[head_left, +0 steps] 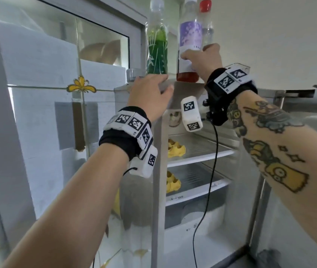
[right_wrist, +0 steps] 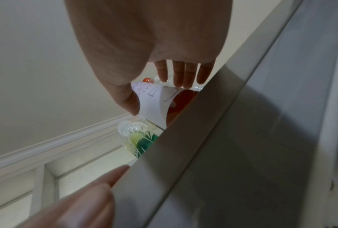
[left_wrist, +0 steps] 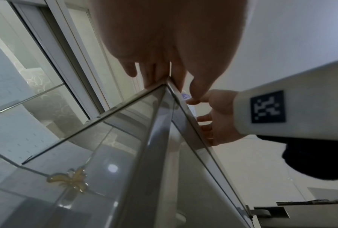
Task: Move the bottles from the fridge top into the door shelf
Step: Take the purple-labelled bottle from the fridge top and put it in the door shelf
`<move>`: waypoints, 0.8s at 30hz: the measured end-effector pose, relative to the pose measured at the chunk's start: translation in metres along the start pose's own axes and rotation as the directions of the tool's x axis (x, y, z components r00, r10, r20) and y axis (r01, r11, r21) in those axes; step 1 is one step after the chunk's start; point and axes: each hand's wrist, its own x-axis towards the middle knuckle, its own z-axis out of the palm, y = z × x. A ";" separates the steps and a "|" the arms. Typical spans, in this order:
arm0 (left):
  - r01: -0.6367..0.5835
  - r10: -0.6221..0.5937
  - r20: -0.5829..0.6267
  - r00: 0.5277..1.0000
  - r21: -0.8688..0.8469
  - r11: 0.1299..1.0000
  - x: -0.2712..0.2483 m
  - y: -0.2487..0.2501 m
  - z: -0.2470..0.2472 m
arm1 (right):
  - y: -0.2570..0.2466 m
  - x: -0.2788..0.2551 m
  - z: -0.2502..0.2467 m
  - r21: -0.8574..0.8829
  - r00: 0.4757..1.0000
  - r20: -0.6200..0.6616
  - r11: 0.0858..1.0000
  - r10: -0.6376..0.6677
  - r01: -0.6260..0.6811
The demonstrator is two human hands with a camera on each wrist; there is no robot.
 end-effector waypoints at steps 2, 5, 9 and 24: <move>0.007 -0.007 -0.009 1.000 0.000 1.000 -0.001 0.002 -0.001 | -0.002 0.003 0.006 -0.016 1.000 0.007 1.000 -0.014 0.014; 0.001 0.000 -0.015 1.000 0.030 1.000 -0.001 0.004 -0.001 | -0.005 0.007 0.011 -0.090 1.000 0.000 0.996 -0.001 0.001; -0.013 0.014 -0.025 1.000 0.043 0.999 -0.004 0.005 -0.001 | -0.004 0.010 0.013 -0.150 0.999 0.025 0.988 0.023 -0.019; 0.020 -0.022 -0.131 0.991 -0.014 1.000 -0.008 0.011 0.016 | 0.000 -0.023 -0.058 0.038 0.985 -0.076 0.987 -0.154 0.157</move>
